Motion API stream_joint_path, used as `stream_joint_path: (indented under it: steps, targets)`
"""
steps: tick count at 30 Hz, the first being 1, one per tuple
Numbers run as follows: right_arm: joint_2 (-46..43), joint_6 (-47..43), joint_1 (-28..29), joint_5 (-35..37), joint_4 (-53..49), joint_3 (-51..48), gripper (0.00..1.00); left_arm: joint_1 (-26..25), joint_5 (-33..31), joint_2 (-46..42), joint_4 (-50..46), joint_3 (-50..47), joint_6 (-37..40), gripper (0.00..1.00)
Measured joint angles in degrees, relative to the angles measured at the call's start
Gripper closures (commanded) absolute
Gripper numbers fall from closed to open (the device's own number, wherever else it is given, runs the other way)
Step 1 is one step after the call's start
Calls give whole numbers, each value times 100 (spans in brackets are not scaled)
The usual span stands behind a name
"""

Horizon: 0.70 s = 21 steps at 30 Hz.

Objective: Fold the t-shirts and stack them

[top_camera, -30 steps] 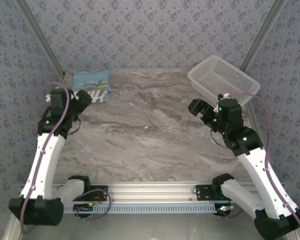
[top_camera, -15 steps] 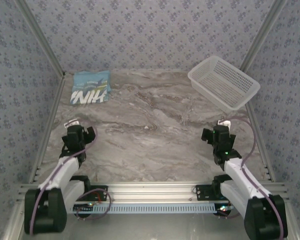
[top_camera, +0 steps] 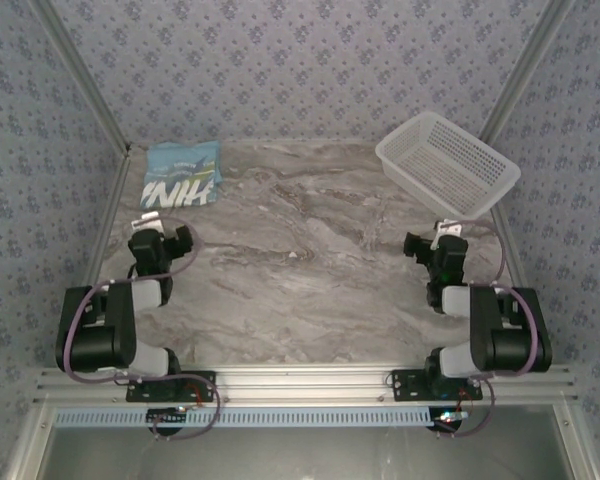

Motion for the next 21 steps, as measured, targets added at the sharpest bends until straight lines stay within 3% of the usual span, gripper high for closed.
stream_joint_path:
  steps: [2,6,21]
  targets:
    - [363,-39,-57,-92,599,-94,0,-39,48,334,629,-247,46,2]
    - [514,-44,-55,-149,804,-146,0,-74,151,535,273,-83,131,2]
    - [520,-363,367,361,490,337,0,-313,170,540,94,271,382,2]
